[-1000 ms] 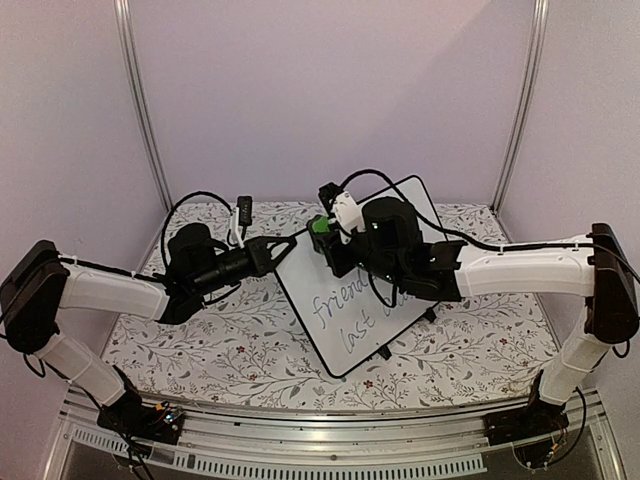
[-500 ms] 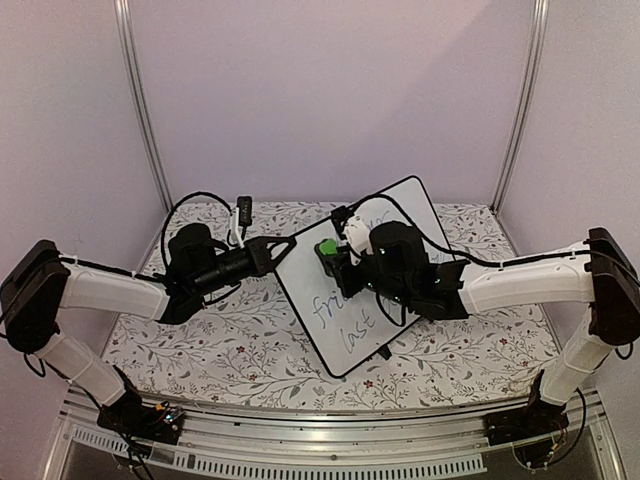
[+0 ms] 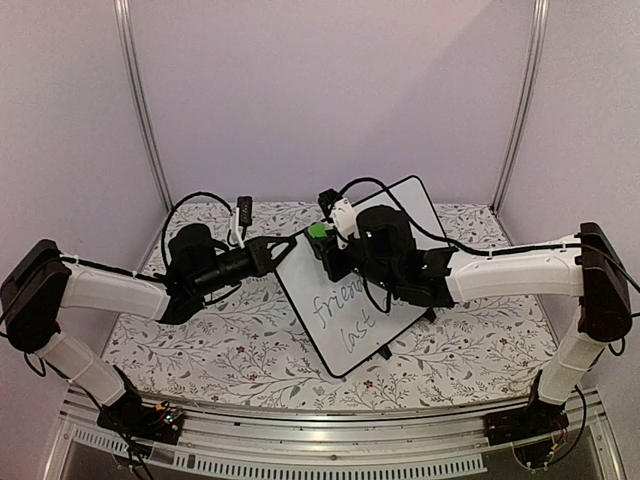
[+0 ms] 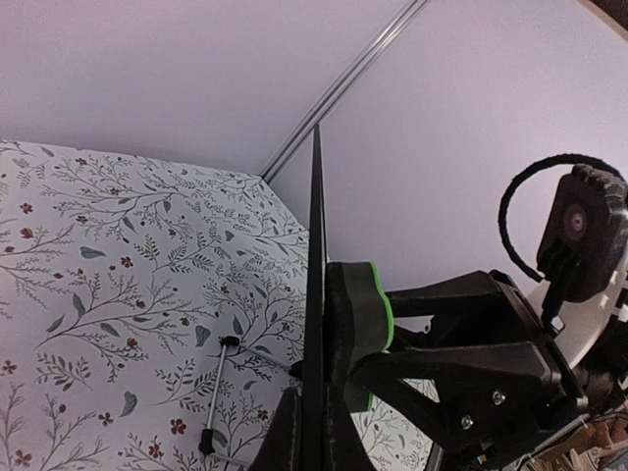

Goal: Erase the whiteboard
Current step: Erase the whiteboard at the center of the board.

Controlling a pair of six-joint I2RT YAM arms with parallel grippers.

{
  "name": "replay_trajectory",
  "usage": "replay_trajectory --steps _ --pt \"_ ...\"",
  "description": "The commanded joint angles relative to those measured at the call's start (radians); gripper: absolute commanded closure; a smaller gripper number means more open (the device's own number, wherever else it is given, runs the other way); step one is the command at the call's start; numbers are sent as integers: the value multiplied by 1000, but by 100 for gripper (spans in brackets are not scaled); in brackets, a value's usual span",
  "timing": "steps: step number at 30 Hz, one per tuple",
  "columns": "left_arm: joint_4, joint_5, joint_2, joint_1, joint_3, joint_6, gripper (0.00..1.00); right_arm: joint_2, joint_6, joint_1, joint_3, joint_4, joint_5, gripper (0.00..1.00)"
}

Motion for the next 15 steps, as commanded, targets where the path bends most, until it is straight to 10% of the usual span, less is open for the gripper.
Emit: replay_trajectory --steps 1,15 --pt "21 68 10 -22 -14 53 100 46 -11 -3 24 -52 0 69" --pt "23 71 4 -22 -15 53 100 12 94 1 -77 -177 -45 72"
